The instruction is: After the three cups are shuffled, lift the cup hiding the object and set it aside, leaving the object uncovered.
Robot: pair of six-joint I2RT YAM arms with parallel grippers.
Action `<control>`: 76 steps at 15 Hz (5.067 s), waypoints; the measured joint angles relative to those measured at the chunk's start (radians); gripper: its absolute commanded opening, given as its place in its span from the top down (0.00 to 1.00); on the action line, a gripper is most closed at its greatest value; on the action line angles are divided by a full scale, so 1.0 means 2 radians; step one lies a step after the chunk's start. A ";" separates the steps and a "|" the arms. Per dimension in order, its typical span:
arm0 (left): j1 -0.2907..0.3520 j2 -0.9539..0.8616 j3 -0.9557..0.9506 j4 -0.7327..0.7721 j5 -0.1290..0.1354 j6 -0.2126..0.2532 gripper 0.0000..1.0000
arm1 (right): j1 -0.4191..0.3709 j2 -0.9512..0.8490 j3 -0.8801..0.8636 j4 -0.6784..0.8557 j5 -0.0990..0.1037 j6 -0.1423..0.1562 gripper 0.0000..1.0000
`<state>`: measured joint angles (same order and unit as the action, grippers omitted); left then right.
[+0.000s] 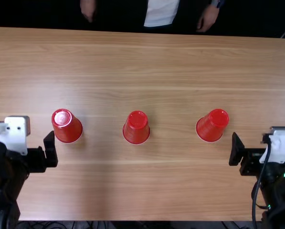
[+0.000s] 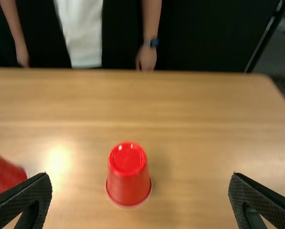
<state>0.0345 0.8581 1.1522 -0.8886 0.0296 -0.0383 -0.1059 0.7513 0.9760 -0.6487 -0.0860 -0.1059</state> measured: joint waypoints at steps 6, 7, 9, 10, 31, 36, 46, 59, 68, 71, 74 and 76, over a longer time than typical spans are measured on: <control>0.000 0.137 0.156 -0.153 -0.017 0.000 0.00 | 0.000 0.142 0.153 -0.165 0.000 0.000 0.00; 0.000 0.151 0.165 -0.165 -0.018 0.000 0.00 | 0.000 0.163 0.170 -0.190 0.000 0.000 0.00; 0.000 0.172 0.170 -0.178 -0.021 0.000 0.00 | 0.000 0.200 0.187 -0.214 0.000 0.000 0.00; 0.000 0.182 0.169 -0.182 -0.022 0.000 0.00 | 0.000 0.219 0.193 -0.216 0.000 0.000 0.00; -0.021 0.225 0.170 -0.199 -0.024 0.000 0.00 | 0.031 0.470 0.206 -0.143 -0.002 -0.002 0.00; -0.024 0.229 0.170 -0.198 -0.024 0.000 0.00 | 0.046 0.515 0.206 -0.141 -0.002 -0.002 0.00; -0.024 0.229 0.170 -0.199 -0.024 0.000 0.00 | 0.046 0.529 0.206 -0.101 -0.002 -0.002 0.89; -0.024 0.229 0.169 -0.199 -0.024 0.000 0.00 | 0.046 0.367 0.217 -0.118 -0.002 -0.001 1.00; -0.024 0.229 0.169 -0.199 -0.024 0.000 0.00 | -0.094 0.348 0.158 -0.136 0.000 -0.002 0.99; -0.024 0.229 0.169 -0.199 -0.024 0.000 0.00 | -0.113 0.348 0.113 -0.128 0.000 -0.002 0.96; -0.024 0.229 0.169 -0.200 -0.024 0.000 0.00 | -0.115 0.355 0.076 -0.082 0.000 -0.002 0.94; -0.024 0.229 0.169 -0.200 -0.024 0.000 0.00 | -0.115 0.366 0.050 -0.048 0.000 -0.002 0.89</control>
<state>-0.0132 1.3151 1.4910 -1.2877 -0.0181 -0.0376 -0.3367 1.4830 1.0767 -0.7448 -0.0856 -0.1104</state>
